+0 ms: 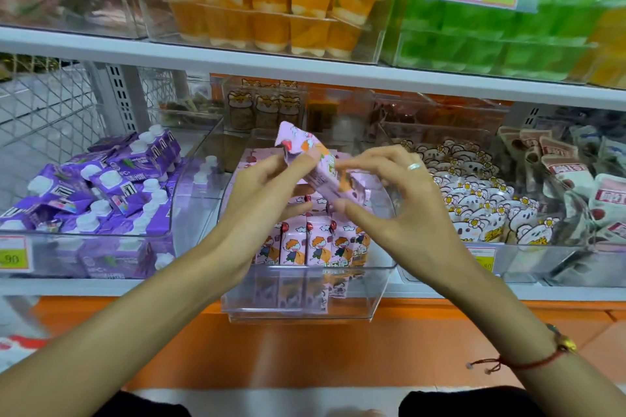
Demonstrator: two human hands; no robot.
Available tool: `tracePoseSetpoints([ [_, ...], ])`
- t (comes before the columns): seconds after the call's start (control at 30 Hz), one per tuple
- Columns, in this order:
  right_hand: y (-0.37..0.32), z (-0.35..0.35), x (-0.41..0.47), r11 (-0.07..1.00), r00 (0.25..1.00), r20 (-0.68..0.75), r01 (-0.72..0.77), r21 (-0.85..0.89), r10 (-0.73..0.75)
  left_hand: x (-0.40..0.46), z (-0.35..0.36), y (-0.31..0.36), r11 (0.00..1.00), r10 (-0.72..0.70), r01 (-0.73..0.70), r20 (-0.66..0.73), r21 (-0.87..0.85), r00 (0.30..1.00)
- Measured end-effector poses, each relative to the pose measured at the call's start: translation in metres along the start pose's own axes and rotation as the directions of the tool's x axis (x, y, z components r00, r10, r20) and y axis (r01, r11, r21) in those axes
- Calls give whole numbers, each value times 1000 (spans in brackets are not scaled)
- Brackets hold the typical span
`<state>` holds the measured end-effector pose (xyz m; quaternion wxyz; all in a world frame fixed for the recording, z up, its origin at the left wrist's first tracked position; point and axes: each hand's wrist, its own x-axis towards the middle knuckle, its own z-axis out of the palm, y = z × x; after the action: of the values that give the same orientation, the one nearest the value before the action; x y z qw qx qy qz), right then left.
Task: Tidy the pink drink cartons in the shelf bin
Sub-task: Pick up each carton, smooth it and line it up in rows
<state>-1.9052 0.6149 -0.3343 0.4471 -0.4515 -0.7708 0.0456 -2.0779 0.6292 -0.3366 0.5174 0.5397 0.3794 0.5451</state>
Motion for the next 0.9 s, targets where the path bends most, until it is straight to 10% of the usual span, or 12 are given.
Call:
tracePoseSetpoints([
  [0.27,31,-24,-17,888,887,145,-453,79,439,9,7,-15,915,101,-208,303,344,948],
  [0.5,42,-28,-31,899,889,239,-425,108,392,23,24,-40,411,47,-509,540,756,840],
  [0.67,44,-26,-33,913,898,240,-399,87,370,31,33,-47,378,164,-454,424,807,891],
  [0.9,43,-21,-31,930,907,235,-366,26,351,39,27,-45,-27,46,-632,632,775,773],
])
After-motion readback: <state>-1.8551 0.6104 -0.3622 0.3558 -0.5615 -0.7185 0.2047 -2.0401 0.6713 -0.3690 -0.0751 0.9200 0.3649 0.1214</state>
